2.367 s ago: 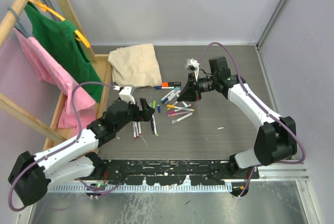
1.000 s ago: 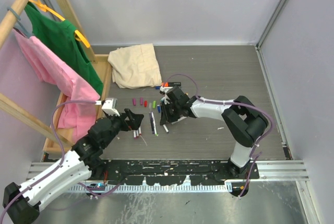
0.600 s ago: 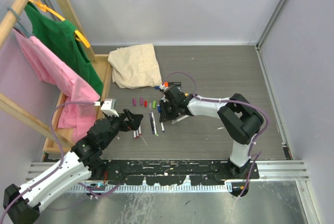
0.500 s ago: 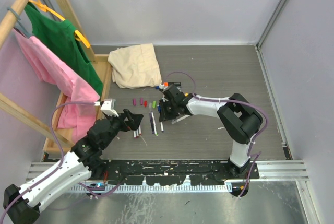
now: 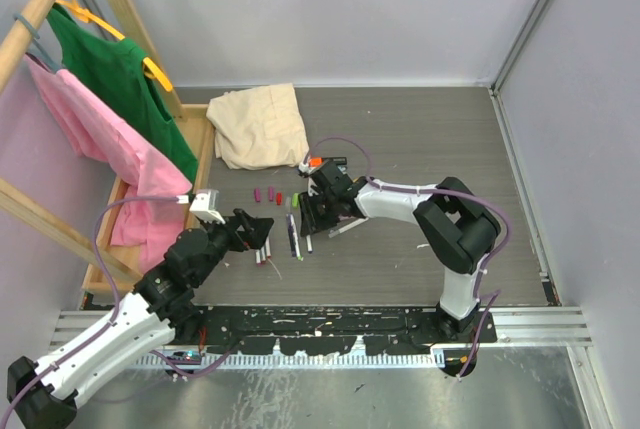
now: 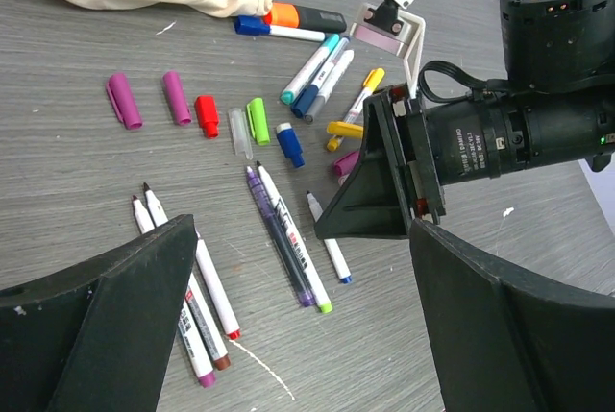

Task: Open the pen caps
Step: Place the pen at the center of the board.

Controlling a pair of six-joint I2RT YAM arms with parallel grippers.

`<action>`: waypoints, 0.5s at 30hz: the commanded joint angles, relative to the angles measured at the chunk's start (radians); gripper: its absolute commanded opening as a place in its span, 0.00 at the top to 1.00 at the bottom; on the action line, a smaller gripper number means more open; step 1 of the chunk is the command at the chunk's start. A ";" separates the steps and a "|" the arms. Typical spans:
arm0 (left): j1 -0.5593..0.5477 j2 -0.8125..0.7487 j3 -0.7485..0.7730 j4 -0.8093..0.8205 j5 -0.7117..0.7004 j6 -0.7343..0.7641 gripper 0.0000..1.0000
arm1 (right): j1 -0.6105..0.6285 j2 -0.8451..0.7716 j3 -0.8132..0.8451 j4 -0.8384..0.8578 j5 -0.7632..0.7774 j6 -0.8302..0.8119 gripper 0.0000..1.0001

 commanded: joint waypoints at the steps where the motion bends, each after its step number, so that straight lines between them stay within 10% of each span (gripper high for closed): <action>1: 0.000 -0.013 0.007 0.015 0.004 -0.004 0.06 | 0.001 -0.094 0.041 0.002 -0.064 -0.060 0.61; 15: 0.000 0.008 0.002 0.071 0.065 -0.009 0.06 | -0.100 -0.321 0.057 -0.033 -0.183 -0.367 0.62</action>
